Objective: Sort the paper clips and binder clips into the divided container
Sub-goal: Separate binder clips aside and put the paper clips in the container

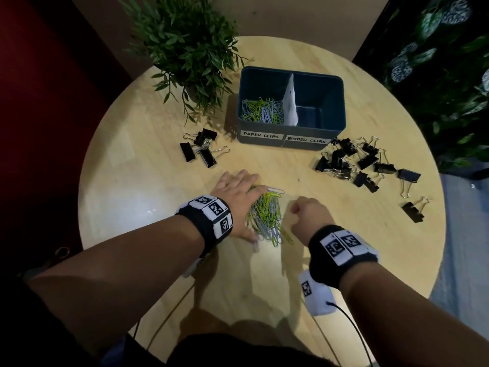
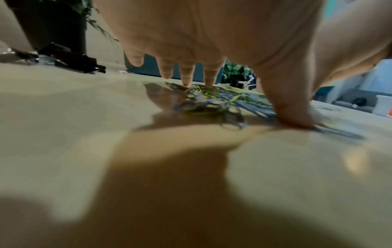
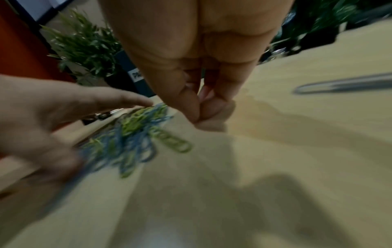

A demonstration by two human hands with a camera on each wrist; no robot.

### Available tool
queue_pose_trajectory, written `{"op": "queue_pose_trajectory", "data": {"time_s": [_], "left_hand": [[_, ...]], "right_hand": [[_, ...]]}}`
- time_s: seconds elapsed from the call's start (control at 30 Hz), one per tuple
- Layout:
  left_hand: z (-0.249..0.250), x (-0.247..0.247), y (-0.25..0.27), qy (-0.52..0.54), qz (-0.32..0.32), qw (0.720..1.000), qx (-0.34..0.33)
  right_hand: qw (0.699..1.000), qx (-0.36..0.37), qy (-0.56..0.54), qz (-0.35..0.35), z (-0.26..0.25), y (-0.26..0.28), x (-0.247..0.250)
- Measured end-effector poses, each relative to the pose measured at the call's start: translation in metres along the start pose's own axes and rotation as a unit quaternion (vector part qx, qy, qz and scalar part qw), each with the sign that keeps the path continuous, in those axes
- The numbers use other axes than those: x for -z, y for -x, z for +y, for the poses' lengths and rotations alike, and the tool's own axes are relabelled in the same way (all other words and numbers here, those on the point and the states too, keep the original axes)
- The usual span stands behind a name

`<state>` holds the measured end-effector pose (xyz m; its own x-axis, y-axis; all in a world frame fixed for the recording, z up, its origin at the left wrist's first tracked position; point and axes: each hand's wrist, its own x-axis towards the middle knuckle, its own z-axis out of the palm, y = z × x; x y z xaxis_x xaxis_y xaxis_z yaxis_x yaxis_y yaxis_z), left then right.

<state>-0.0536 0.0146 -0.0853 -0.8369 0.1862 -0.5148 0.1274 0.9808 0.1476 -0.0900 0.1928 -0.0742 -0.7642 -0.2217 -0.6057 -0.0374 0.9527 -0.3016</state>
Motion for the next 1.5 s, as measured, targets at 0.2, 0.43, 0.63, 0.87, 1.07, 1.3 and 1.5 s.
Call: {"op": "queue_pose_trajectory", "data": {"time_s": [0.2,0.43,0.63,0.87,1.07,1.3,1.5], "left_hand": [[0.001,0.003,0.007,0.056,0.057,0.997,0.015],[0.014,0.000,0.012,0.086,0.032,0.994,0.059],[0.022,0.000,0.010,0.140,0.037,0.988,0.047],[0.006,0.003,0.013,0.086,0.062,0.991,0.077],[0.001,0.016,0.000,0.093,-0.004,0.994,0.053],[-0.001,0.020,-0.013,0.148,0.028,0.987,0.054],[-0.005,0.048,-0.019,0.275,0.127,0.943,0.140]], "right_hand": [[0.998,-0.005,-0.017,0.059,0.014,-0.005,0.022],[0.977,-0.125,0.160,-0.058,0.053,0.015,0.032],[0.999,-0.026,0.042,0.007,0.011,0.004,-0.001],[0.997,0.078,-0.019,0.013,-0.016,-0.001,0.008],[0.987,0.128,0.091,-0.032,-0.039,-0.008,0.000],[0.985,0.128,0.109,-0.026,-0.050,-0.029,0.007],[0.992,0.126,0.011,0.012,-0.059,-0.030,0.040]]}}
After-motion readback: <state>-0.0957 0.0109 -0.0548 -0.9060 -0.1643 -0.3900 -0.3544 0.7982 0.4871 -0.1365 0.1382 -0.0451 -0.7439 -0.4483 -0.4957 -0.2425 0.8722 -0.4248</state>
